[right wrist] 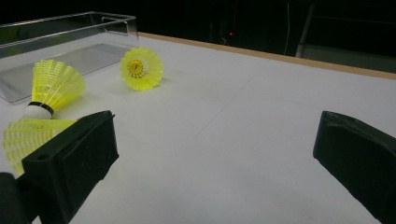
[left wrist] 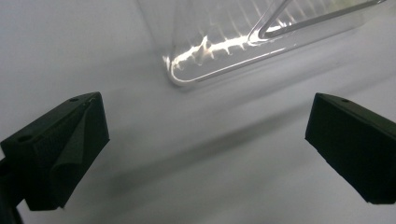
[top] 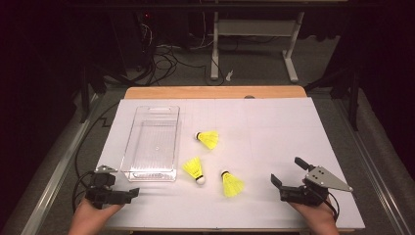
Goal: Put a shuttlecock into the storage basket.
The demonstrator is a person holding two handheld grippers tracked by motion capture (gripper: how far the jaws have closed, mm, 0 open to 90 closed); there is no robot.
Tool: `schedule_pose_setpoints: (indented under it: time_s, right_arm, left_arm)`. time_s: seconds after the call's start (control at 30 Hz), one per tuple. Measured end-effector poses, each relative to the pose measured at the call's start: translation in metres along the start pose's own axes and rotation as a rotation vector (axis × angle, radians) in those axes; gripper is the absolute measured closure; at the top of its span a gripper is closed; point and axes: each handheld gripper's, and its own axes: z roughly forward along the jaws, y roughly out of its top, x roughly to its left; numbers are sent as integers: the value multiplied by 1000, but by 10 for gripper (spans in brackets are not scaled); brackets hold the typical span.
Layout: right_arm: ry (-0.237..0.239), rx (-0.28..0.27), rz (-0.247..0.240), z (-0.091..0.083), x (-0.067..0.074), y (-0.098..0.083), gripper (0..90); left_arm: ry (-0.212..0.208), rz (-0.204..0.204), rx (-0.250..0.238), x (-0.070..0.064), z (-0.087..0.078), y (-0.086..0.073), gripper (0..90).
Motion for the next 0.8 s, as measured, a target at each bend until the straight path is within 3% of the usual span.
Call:
schedule_pose_setpoints:
  time_s: [0.07, 0.23, 0.37, 0.4, 0.8]
  right_arm:
    - [2, -1, -2, 0, 0, 0, 5]
    - [14, -2, -18, -1, 4, 1, 5]
    - [18, 2, -23, 0, 5, 1, 5]
    - [20, 4, -22, 0, 5, 1, 5]
    - [15, 5, -15, -1, 4, 0, 5]
  left_arm:
    - [-10, -2, 13, 1, 0, 0, 8]
    - [-32, -60, 47, 10, -5, 2, 8]
    - [-29, -59, 94, 11, -6, 3, 8]
    - [-46, -66, 119, 11, -5, 4, 8]
    - [-30, -3, 276, 5, -5, 20, 8]
